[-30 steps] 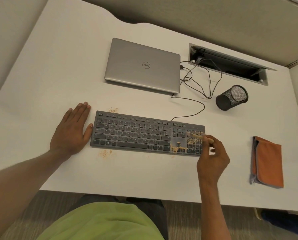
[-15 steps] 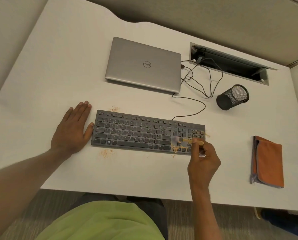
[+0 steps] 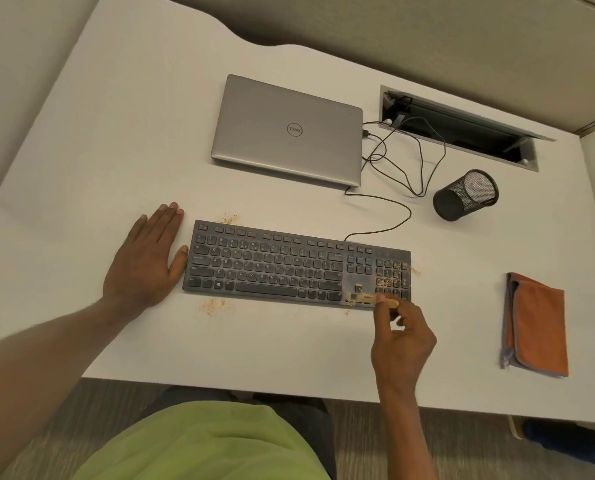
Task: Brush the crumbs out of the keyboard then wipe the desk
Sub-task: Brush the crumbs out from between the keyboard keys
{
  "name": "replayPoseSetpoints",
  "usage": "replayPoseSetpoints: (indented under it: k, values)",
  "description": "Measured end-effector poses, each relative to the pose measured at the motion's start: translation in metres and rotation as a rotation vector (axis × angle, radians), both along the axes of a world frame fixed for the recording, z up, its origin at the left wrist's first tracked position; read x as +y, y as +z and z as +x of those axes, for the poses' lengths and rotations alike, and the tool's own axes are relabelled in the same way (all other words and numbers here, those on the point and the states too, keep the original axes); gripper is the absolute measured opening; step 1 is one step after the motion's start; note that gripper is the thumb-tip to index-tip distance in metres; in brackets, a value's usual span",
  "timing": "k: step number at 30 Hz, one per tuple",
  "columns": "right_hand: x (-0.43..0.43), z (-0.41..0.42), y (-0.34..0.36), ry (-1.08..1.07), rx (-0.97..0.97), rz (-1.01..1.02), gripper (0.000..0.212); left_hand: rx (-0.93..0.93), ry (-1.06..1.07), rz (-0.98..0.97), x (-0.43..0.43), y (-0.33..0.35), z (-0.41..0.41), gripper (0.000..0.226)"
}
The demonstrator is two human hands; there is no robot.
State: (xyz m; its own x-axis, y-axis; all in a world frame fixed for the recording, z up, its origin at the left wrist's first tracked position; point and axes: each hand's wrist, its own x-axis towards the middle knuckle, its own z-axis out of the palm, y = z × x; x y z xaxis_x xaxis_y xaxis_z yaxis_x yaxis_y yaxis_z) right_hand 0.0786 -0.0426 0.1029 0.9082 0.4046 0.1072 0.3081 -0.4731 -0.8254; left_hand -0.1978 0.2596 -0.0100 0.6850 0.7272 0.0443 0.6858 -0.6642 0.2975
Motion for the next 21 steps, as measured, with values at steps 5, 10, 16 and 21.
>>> replayPoseSetpoints:
  k: [5, 10, 16, 21]
  values:
    - [0.010, 0.001, 0.000, -0.063, 0.016, 0.073, 0.015, 0.008, -0.001, -0.001, 0.000, 0.000, 0.000, 0.071]
    - [0.008, -0.008, -0.008, -0.042, 0.050, 0.047, 0.017, 0.017, 0.002, -0.007, -0.001, 0.001, 0.000, 0.071]
    - [-0.009, -0.013, -0.005, 0.009, 0.029, -0.021, 0.009, 0.021, -0.001, -0.009, 0.000, 0.001, 0.001, 0.071]
    - [-0.004, -0.011, -0.002, -0.055, 0.013, 0.037, 0.012, 0.022, -0.002, -0.009, -0.001, 0.002, 0.000, 0.071]
